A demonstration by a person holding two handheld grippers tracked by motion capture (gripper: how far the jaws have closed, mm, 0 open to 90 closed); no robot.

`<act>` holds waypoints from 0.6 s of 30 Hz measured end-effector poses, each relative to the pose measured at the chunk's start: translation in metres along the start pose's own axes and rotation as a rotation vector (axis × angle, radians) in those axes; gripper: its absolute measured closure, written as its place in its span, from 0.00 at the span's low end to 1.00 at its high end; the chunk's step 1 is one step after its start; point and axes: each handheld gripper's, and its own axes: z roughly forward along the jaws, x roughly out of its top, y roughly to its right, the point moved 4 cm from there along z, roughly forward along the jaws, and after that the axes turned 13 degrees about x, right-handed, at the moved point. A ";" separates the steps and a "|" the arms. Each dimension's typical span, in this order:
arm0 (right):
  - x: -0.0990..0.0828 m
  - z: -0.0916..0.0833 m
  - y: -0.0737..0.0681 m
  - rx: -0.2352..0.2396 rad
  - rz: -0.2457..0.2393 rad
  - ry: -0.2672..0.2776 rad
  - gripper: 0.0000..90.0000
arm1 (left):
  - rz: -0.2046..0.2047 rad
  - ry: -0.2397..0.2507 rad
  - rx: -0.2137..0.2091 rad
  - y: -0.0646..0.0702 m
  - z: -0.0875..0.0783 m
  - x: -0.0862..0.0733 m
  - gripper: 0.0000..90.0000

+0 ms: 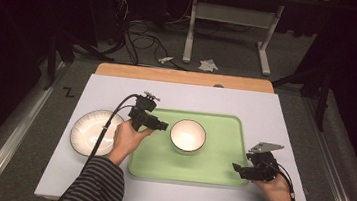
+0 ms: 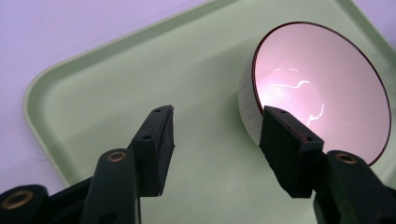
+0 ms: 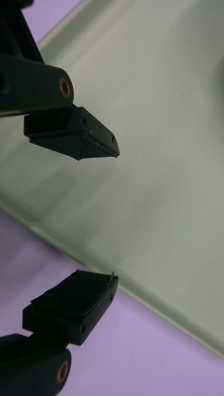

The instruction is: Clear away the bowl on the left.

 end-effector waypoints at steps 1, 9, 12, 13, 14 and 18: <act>0.000 0.000 0.000 0.000 0.000 0.000 0.38 | 0.006 0.000 0.001 -0.002 -0.002 0.001 0.50; 0.000 0.000 0.000 0.001 0.000 0.000 0.38 | -0.012 0.012 0.005 -0.013 -0.014 0.004 0.48; 0.000 0.000 0.000 0.002 0.000 0.000 0.38 | -0.003 0.014 0.010 -0.016 -0.017 0.003 0.47; 0.000 0.000 0.000 0.001 0.000 -0.002 0.38 | -0.008 0.014 0.011 -0.018 -0.019 0.003 0.47; 0.000 0.000 0.000 0.003 -0.001 0.002 0.38 | -0.011 0.018 0.012 -0.019 -0.020 0.003 0.47; 0.000 0.000 0.000 0.001 0.001 0.000 0.38 | -0.026 0.028 0.013 -0.027 -0.026 0.004 0.47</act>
